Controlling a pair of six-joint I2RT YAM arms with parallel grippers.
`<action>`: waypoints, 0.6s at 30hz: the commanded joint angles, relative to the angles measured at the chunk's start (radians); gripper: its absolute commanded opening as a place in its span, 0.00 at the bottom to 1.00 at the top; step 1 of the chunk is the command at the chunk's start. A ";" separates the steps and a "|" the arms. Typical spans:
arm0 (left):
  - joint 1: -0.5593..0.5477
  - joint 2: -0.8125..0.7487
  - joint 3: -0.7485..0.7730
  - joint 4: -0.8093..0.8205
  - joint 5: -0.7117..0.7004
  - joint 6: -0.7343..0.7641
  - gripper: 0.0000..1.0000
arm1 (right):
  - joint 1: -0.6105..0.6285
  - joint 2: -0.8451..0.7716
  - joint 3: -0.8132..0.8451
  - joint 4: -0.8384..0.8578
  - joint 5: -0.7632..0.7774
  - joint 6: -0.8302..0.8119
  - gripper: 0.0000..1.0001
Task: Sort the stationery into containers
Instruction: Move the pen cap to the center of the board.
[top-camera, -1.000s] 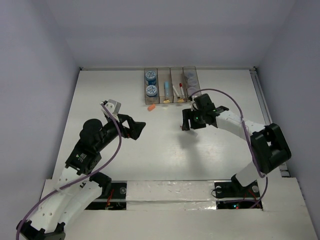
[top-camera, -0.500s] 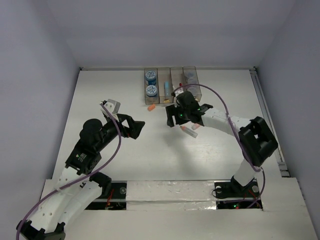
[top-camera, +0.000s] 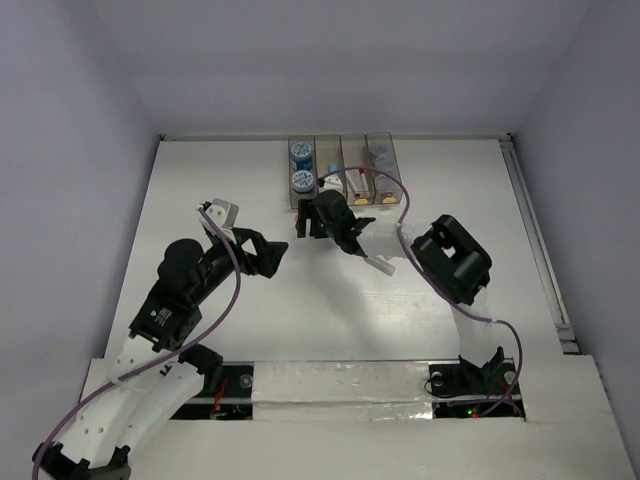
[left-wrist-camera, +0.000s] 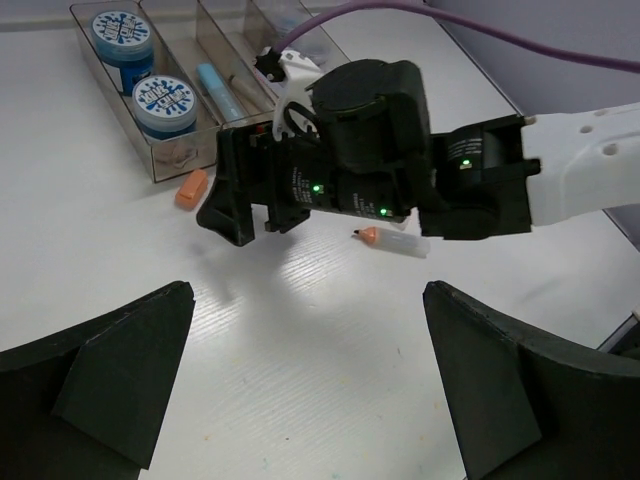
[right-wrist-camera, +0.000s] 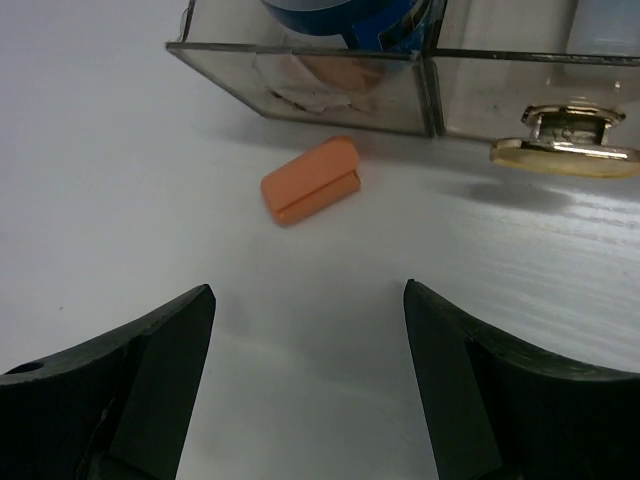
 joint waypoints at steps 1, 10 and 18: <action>0.002 -0.013 0.041 0.021 -0.007 0.003 0.99 | 0.033 0.056 0.091 0.073 0.110 0.004 0.82; -0.018 -0.011 0.044 0.021 -0.007 0.006 0.99 | 0.060 0.171 0.214 0.033 0.239 -0.059 0.77; -0.018 -0.010 0.044 0.021 -0.010 0.006 0.99 | 0.069 0.267 0.322 -0.041 0.321 -0.070 0.72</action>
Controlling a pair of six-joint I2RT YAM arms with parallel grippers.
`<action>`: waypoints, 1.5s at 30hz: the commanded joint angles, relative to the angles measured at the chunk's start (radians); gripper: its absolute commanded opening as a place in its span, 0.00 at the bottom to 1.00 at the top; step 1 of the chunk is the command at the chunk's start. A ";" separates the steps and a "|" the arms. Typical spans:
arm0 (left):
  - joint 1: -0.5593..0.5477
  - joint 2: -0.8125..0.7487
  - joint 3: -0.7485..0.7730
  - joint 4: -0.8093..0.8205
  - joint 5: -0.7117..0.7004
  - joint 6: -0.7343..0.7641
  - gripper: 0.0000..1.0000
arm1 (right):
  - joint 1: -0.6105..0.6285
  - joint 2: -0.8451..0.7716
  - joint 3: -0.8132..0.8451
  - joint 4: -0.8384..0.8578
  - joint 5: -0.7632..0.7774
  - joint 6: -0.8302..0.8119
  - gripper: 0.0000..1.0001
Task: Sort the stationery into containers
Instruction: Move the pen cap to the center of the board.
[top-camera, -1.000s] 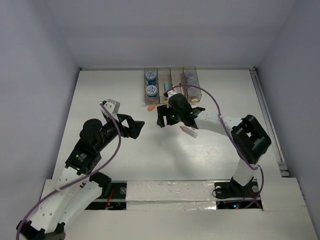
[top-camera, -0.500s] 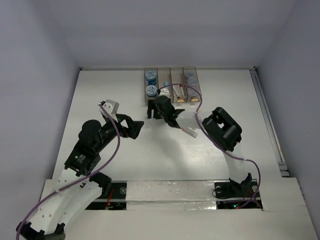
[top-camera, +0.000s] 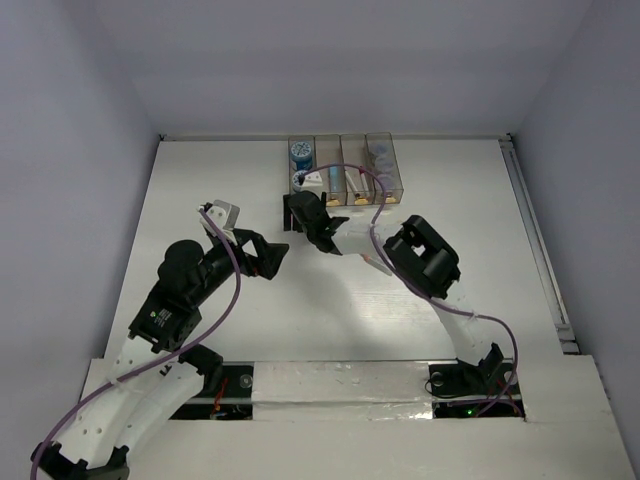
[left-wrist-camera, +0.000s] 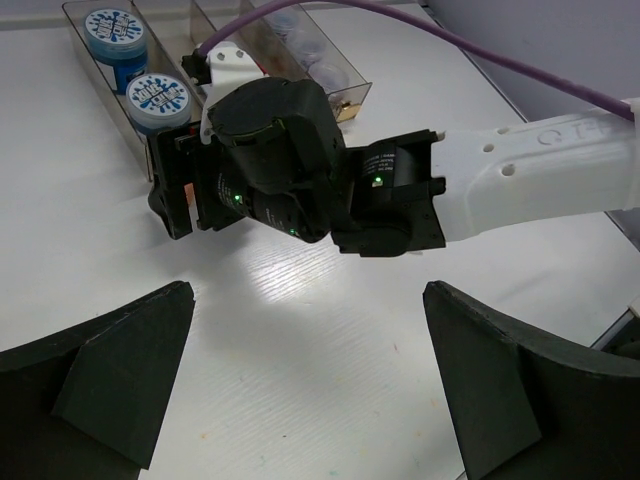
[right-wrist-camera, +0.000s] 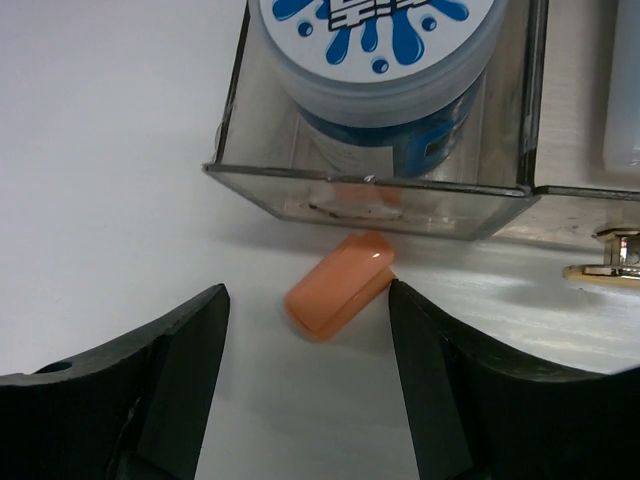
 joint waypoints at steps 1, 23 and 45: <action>-0.004 -0.004 0.044 0.027 -0.004 0.006 0.99 | 0.011 0.048 0.060 -0.037 0.091 -0.007 0.70; -0.013 0.001 0.044 0.033 -0.004 0.006 0.99 | 0.031 -0.353 -0.471 0.069 -0.234 -0.235 0.12; 0.024 0.016 0.036 0.045 0.025 0.001 0.99 | 0.070 -0.607 -0.572 -0.192 -0.505 -0.261 0.81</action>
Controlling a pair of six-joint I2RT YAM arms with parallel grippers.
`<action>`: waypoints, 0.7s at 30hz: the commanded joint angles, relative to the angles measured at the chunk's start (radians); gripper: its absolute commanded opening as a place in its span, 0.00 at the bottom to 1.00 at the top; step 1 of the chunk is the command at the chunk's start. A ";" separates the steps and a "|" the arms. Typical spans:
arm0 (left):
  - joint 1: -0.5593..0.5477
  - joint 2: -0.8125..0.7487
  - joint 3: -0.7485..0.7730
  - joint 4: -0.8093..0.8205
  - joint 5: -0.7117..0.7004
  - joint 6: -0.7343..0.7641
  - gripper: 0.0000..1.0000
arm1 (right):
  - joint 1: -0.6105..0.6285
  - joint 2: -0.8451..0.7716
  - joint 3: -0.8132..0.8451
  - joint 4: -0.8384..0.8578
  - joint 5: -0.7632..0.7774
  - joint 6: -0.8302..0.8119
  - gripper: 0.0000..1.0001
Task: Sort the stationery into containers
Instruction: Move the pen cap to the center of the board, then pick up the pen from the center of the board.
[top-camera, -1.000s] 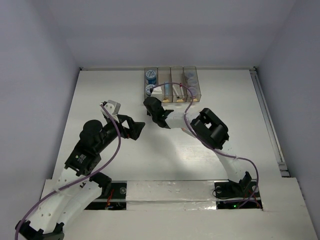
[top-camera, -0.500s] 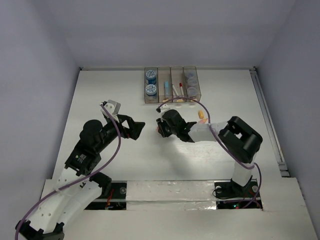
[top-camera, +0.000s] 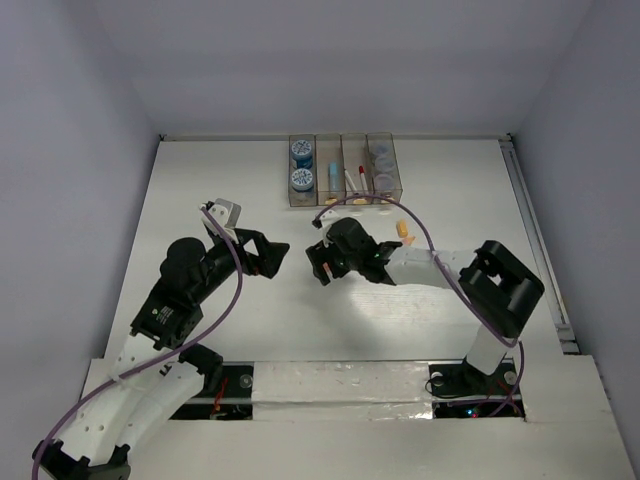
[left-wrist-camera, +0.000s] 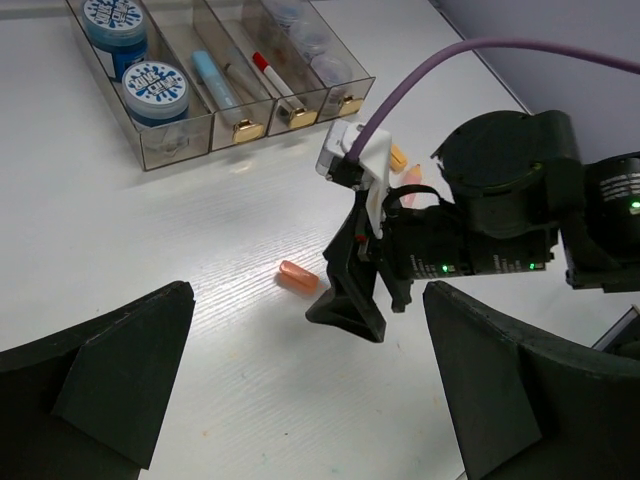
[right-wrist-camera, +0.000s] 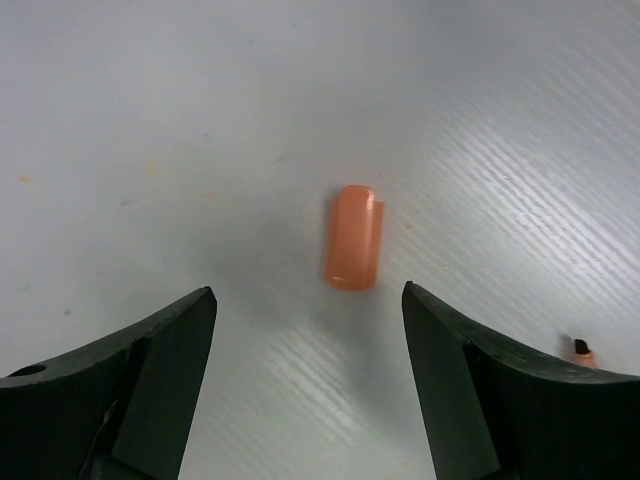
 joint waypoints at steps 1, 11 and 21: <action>0.010 0.001 0.036 0.047 0.016 0.002 0.99 | 0.056 -0.058 0.032 -0.050 -0.085 0.041 0.81; 0.019 0.001 0.034 0.045 0.018 0.002 0.99 | 0.076 0.025 0.029 0.050 -0.205 0.123 0.80; 0.019 0.000 0.033 0.050 0.022 0.002 0.99 | 0.076 0.092 0.058 -0.015 -0.004 0.138 0.79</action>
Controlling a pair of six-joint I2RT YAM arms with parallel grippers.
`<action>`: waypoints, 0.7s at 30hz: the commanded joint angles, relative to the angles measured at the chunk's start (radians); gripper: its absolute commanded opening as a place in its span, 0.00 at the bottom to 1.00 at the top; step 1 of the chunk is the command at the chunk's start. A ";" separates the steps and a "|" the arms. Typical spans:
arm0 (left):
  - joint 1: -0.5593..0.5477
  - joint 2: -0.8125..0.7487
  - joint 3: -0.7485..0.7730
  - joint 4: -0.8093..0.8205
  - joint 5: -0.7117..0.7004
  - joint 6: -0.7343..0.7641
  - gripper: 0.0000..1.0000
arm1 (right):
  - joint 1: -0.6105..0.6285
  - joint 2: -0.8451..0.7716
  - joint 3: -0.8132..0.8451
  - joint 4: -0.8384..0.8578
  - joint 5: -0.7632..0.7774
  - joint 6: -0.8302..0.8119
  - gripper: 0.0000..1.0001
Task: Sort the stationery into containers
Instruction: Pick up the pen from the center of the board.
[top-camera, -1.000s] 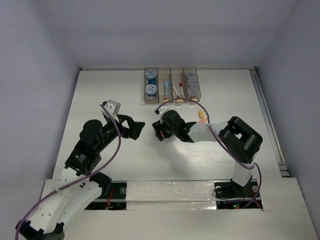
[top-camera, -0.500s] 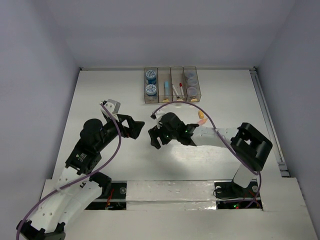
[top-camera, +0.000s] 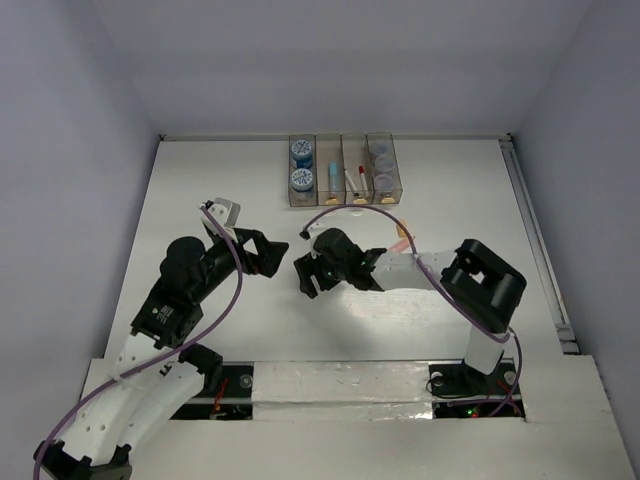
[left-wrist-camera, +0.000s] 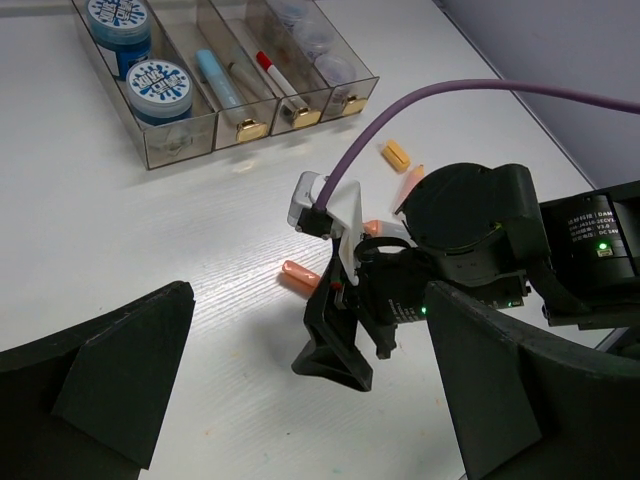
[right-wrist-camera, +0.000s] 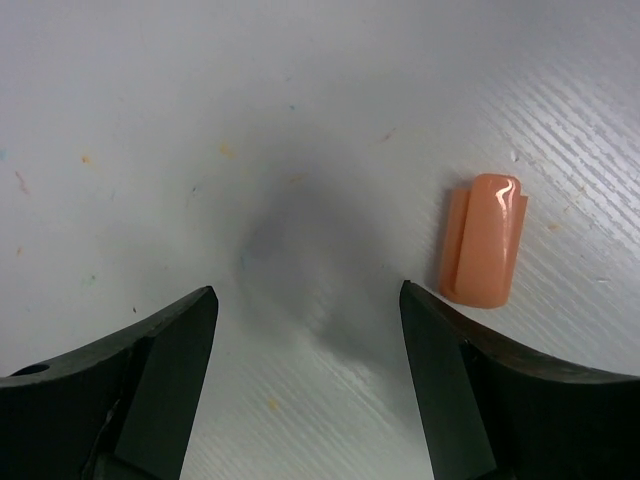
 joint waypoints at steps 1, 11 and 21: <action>0.006 -0.005 0.033 0.049 0.013 0.002 0.99 | 0.001 0.025 0.029 -0.017 0.107 0.023 0.79; 0.006 -0.006 0.033 0.049 0.015 0.000 0.99 | -0.062 0.057 0.084 -0.023 0.195 0.025 0.80; 0.006 -0.009 0.033 0.049 0.016 0.000 0.99 | -0.103 0.055 0.115 -0.087 0.215 -0.012 0.86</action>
